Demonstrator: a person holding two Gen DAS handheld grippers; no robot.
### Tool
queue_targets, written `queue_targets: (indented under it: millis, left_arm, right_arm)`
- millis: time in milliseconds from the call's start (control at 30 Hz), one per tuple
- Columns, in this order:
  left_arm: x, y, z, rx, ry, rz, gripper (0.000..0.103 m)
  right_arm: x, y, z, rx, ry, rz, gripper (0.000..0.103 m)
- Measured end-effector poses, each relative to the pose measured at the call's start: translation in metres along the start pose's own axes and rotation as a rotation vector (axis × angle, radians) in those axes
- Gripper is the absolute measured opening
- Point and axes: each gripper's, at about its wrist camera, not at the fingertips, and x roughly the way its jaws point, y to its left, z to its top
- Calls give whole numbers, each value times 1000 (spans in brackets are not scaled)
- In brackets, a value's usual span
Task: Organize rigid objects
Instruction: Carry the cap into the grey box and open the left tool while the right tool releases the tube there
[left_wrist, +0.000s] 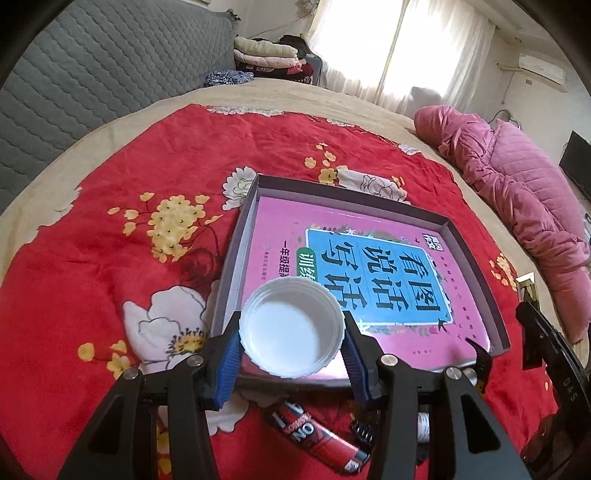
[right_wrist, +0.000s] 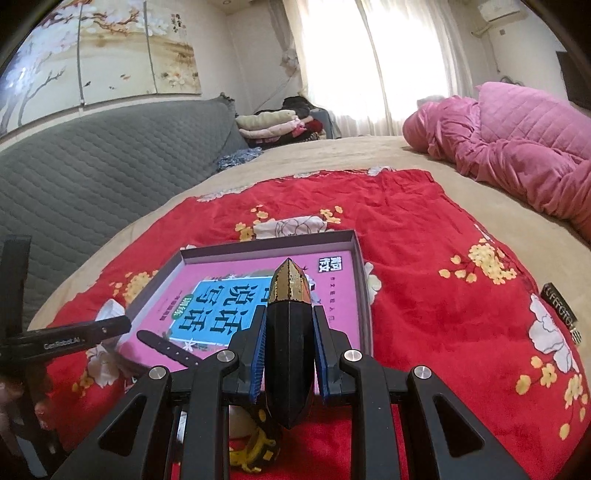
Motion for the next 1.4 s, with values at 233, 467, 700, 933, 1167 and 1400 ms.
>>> queue_targets:
  millis: [233,467,700,933,1167,1400]
  left_arm:
    - [19,-6,7,20,29,31,50]
    - [41,-8,9,25,62,46,50]
    - [52,-11,5,55,92,74,50]
    - [54,-17,0,106,94,84,50]
    - [54,-18,0,118,99,88,50]
    - [56,-25,-1,152,94,113,50]
  right_arm:
    - [13,-8,3,24,9,0,23]
    - [32,-13,5,36,33,-5,23]
    - [52,-19,3,32,97,-5,23]
    - [66,-16,-1,-10,140,-32,23]
    - [74,-16,-6,-24,179,-63,23]
    - [77,-2,-13,-134,205,-139,23]
